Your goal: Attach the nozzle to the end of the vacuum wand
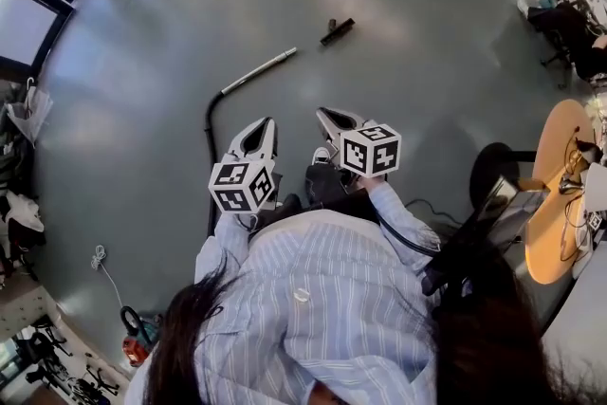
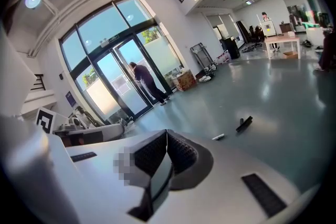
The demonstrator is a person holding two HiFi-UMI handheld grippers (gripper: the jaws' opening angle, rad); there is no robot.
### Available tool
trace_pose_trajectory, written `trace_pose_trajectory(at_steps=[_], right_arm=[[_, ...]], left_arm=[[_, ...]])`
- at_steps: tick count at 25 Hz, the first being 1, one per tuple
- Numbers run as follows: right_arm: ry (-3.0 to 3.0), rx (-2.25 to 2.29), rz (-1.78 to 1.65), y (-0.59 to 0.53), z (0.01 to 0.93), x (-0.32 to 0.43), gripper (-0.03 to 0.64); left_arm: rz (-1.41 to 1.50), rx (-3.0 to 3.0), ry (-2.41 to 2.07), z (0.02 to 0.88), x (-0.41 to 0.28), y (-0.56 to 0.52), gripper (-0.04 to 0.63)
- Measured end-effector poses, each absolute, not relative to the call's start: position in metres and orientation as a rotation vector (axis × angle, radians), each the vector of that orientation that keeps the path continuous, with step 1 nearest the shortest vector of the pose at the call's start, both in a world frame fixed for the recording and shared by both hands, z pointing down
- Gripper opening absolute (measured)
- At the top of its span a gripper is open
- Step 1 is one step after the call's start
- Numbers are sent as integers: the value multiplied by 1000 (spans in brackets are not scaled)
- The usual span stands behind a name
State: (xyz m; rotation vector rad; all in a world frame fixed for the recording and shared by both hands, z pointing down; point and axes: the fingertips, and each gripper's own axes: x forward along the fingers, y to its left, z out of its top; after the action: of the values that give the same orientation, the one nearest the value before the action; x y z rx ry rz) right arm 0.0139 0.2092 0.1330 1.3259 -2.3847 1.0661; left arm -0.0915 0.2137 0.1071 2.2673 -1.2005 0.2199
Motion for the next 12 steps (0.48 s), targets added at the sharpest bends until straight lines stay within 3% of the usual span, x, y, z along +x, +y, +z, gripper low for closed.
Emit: trace_pose_trajectory(at_steps=[4,12], right_arm=[[-2391,1298,1081,176,141,52,8],[-2355,1282,1199,134,165,89,8]], left_arm=[[249,2287,-1220,108,-50,182,6],[218,2165,-1264,117,-31,135,6]])
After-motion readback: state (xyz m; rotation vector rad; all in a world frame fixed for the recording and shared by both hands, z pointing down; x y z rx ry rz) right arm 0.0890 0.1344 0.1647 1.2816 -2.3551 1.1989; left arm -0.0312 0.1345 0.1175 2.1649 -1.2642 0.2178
